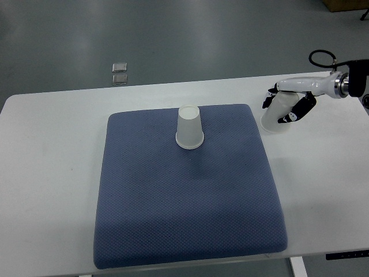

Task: Stack paper cups
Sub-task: 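Lift the grasped cup and carry it over the cup on the pad, then lower the held cup onto the upside-down cup and release it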

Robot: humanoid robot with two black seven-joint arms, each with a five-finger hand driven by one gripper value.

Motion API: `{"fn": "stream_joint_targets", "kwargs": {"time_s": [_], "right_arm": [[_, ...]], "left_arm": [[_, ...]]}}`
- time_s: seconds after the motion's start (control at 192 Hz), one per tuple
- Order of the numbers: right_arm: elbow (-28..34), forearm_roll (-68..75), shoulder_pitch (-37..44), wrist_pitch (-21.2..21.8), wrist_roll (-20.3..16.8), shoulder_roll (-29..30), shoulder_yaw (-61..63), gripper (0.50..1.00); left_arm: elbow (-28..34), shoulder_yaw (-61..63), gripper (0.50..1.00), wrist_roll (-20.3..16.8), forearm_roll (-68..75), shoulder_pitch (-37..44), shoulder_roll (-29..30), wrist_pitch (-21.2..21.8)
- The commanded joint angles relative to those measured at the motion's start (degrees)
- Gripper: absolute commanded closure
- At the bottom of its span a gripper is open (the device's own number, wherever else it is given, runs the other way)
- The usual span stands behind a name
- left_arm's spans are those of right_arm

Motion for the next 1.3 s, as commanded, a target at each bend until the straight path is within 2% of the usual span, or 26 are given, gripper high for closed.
{"fn": "stream_joint_targets", "kwargs": {"time_s": [0.0,0.182,0.327,0.556,0.93,1.294], "right_arm": [[0.2,0.0,5.3,3.3,-0.1,2.2,-0.1,0.840],[0.8,0.5,12.7,8.3,-0.1,8.6,0.0,0.838],[1.0,0.3,15.9,9.2,-0.3,14.1,-0.1,0.836],[0.3,-0.2,16.0,9.3,-0.6,20.1,-0.3,0.836],[-7.0,-0.2,14.3,8.0,-0.6,24.3,-2.1,0.836],[-8.2,-0.2,13.6,6.8,-0.6,26.0,-5.5,0.832]], "left_arm": [[0.0,0.0,0.500,0.0,0.0,0.0,0.0,0.0],[0.0,0.0,0.500,0.0,0.0,0.0,0.0,0.0],[0.0,0.0,0.500,0.0,0.0,0.0,0.0,0.0],[0.0,0.0,0.500,0.0,0.0,0.0,0.0,0.0],[0.0,0.0,0.500,0.0,0.0,0.0,0.0,0.0],[0.0,0.0,0.500,0.0,0.0,0.0,0.0,0.0]]}}
